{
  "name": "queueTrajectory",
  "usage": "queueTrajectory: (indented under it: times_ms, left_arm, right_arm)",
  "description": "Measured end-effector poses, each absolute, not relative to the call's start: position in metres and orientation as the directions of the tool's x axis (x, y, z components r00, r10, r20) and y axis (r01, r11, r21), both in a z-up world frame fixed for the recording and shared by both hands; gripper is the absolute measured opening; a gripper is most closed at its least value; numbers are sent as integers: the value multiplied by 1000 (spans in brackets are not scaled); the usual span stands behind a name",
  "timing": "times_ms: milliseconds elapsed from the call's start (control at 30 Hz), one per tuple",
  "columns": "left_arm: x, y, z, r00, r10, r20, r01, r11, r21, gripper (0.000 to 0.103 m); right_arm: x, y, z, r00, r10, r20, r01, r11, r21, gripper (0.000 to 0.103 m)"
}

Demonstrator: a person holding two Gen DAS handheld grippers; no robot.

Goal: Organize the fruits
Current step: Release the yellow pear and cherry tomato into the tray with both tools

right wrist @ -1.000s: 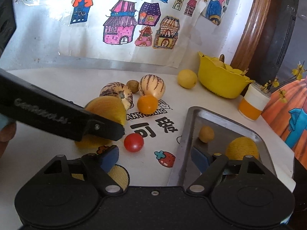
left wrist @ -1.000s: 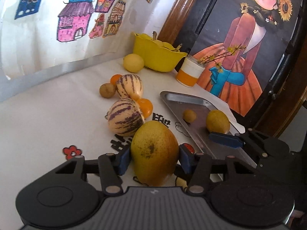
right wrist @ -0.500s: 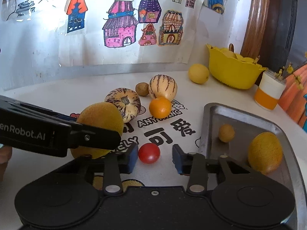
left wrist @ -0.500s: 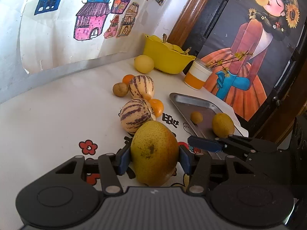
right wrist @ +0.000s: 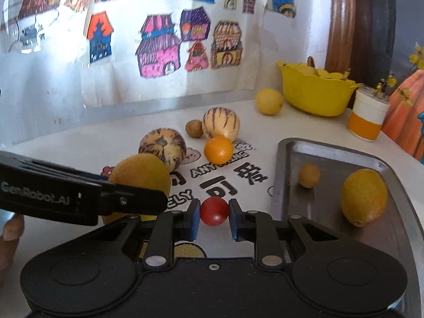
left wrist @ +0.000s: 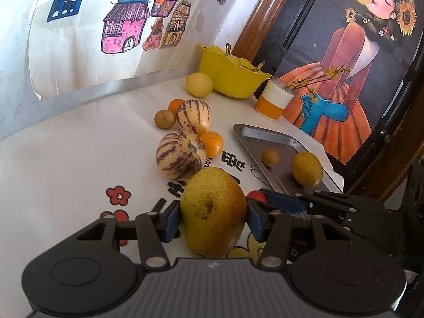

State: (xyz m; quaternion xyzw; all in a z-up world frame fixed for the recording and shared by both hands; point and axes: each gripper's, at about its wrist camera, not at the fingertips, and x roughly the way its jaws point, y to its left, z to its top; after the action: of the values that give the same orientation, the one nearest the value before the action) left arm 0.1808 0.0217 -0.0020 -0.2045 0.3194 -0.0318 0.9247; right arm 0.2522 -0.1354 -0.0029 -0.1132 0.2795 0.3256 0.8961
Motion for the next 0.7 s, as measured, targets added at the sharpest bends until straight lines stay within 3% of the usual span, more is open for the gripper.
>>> queueTrajectory:
  times_ms: [333,700]
  left_arm:
    - [198,-15,14,802,-226,-553,-22,914,-406,57]
    - [250,-70,13,780,-284,-558,40,912,-408,57]
  right_arm:
    - [248,-199,13,720,478,-503,-548,836,11,25]
    - [260,-252,-2,761,398,-512,-444,895,35,25]
